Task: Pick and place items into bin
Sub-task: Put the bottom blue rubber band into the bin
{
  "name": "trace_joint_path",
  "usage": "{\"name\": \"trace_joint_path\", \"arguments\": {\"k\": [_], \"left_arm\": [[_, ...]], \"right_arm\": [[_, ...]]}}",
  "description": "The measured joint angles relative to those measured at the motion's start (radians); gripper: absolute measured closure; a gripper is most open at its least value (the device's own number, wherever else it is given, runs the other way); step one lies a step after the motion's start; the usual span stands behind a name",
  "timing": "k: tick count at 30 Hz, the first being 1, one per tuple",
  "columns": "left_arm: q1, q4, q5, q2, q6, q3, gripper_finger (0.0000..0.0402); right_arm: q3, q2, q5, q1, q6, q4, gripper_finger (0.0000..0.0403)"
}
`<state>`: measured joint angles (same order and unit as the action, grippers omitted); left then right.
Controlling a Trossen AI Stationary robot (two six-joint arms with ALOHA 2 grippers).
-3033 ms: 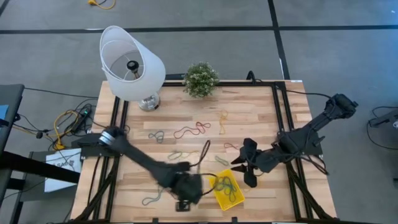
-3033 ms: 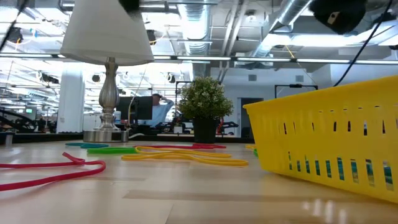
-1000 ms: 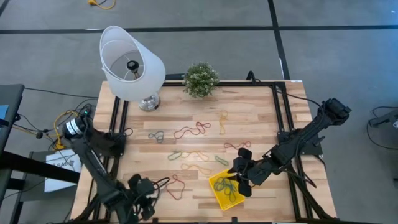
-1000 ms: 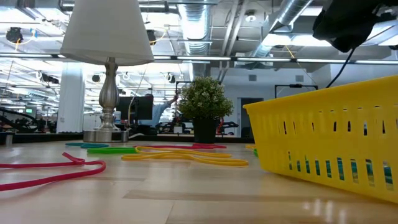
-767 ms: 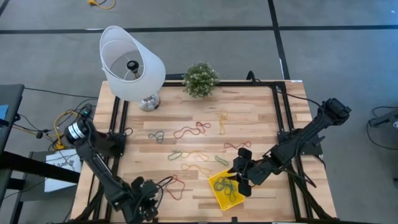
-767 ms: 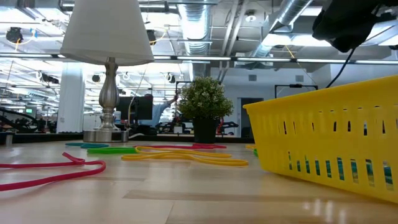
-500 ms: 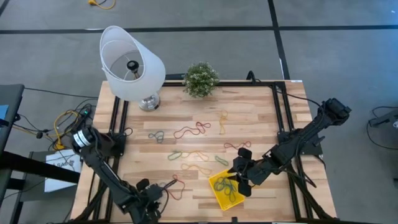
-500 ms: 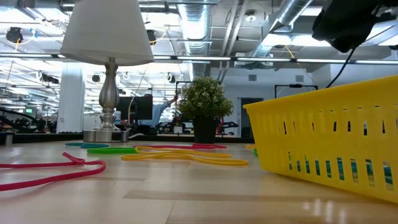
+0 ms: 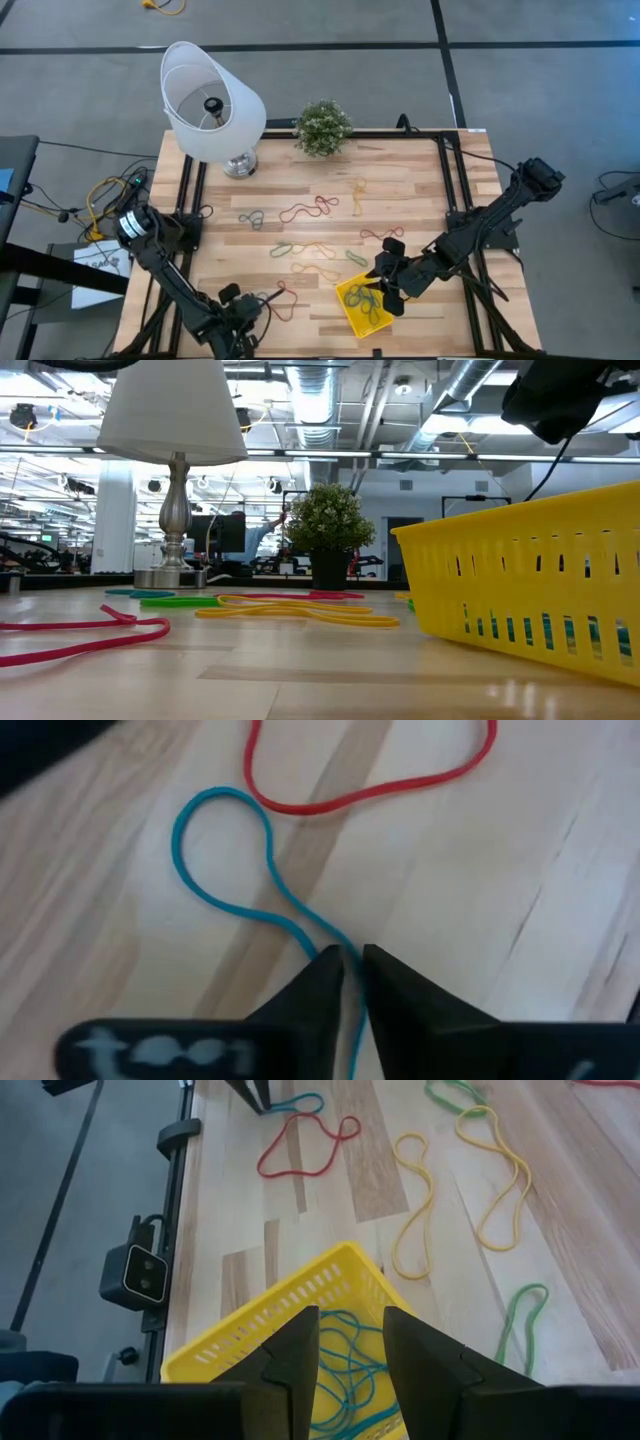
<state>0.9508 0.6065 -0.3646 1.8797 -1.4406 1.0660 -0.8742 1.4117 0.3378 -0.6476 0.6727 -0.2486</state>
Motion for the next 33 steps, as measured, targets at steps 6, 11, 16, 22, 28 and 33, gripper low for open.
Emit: {"name": "trace_joint_path", "arguments": {"k": [6,11,16,22,28,33], "left_arm": [[0.011,-0.006,-0.023,0.001,-0.02,-0.019,0.0397],[0.025,0.049,-0.076,0.009,0.005,0.025,0.0401],[0.025,0.202,-0.158,0.009,0.021,0.167,0.0401],[0.01,0.251,-0.385,0.008,0.198,0.357,0.0401],[-0.053,0.21,-0.556,0.006,0.428,0.522,0.0401],[-0.138,0.018,-0.56,0.005,0.701,0.57,0.0401]], "right_arm": [[0.0,0.0,0.0,0.0,0.0,0.002,0.0294],[0.0,0.0,0.0,0.0,0.0,0.003,0.0294],[0.0,0.0,0.0,0.0,0.0,0.003,0.0294],[0.0,0.0,0.003,0.007,0.0,0.003,0.0294],[0.0,0.0,0.004,0.009,0.002,0.003,0.0294],[0.0,0.0,0.004,-0.006,0.077,-0.032,0.0294]]}}
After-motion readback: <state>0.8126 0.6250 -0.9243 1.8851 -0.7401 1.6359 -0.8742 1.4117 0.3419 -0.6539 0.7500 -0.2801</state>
